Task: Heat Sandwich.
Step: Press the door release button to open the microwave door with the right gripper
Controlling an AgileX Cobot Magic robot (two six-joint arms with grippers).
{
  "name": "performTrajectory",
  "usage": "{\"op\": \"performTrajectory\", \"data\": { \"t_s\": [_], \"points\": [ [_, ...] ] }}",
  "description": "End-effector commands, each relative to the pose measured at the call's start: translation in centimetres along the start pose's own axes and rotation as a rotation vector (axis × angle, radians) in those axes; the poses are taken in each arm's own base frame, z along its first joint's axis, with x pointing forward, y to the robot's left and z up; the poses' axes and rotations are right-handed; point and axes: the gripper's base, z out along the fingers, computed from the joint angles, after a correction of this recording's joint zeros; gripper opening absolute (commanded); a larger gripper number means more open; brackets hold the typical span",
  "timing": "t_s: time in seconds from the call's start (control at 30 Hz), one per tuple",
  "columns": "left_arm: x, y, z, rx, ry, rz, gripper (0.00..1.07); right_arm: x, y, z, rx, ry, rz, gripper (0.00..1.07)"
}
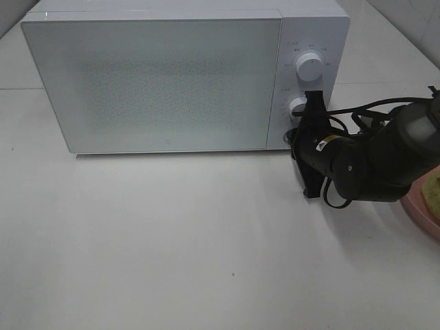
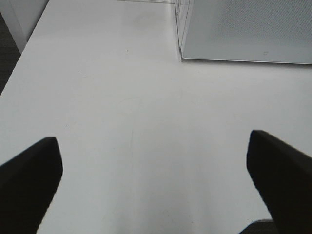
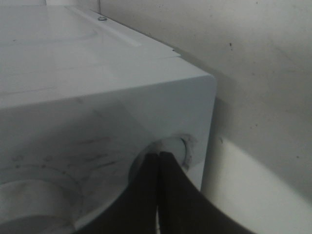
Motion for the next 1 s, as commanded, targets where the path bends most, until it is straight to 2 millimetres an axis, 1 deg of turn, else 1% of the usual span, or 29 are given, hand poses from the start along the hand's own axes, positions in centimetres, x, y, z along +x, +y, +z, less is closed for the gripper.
{"op": "performTrajectory", "data": {
  "t_s": [0.03,0.1,0.3,0.33,0.4,0.47,0.5,0.57,0.67,1.0],
  "points": [
    [0.1,0.0,-0.3,0.001,-0.028,-0.005,0.98,-0.5,3.0,0.0,-0.207,-0.032,-0.002,0.00],
    [0.1,0.0,-0.3,0.001,-0.028,-0.005,0.98,-0.6,3.4,-0.1,-0.256,-0.050,-0.002,0.00],
    [0.1,0.0,-0.3,0.001,-0.028,-0.005,0.98,-0.9,3.5,0.1,-0.287,-0.084,-0.003,0.00],
    [0.1,0.0,-0.3,0.001,-0.028,-0.005,0.98,-0.9,3.5,0.2,-0.295,-0.086,-0.003,0.00],
    [0.1,0.0,-0.3,0.001,-0.028,-0.005,0.98,-0.5,3.7,1.2,-0.311,-0.079,-0.006,0.00],
    [0.1,0.0,-0.3,0.001,-0.028,-0.005,0.98,-0.4,3.9,1.6,-0.323,-0.079,-0.006,0.00],
    [0.1,0.0,-0.3,0.001,-0.028,-0.005,0.98,-0.3,4.2,2.0,-0.358,-0.085,-0.002,0.00],
    [0.1,0.0,-0.3,0.001,-0.028,-0.005,0.98,-0.3,4.8,2.2,-0.407,-0.093,-0.002,0.00],
    [0.1,0.0,-0.3,0.001,-0.028,-0.005,0.98,-0.2,5.2,2.3,-0.419,-0.095,-0.025,0.00],
    [0.1,0.0,-0.3,0.001,-0.028,-0.005,0.98,-0.2,5.1,2.3,-0.408,-0.093,-0.027,0.00]
  ]
}}
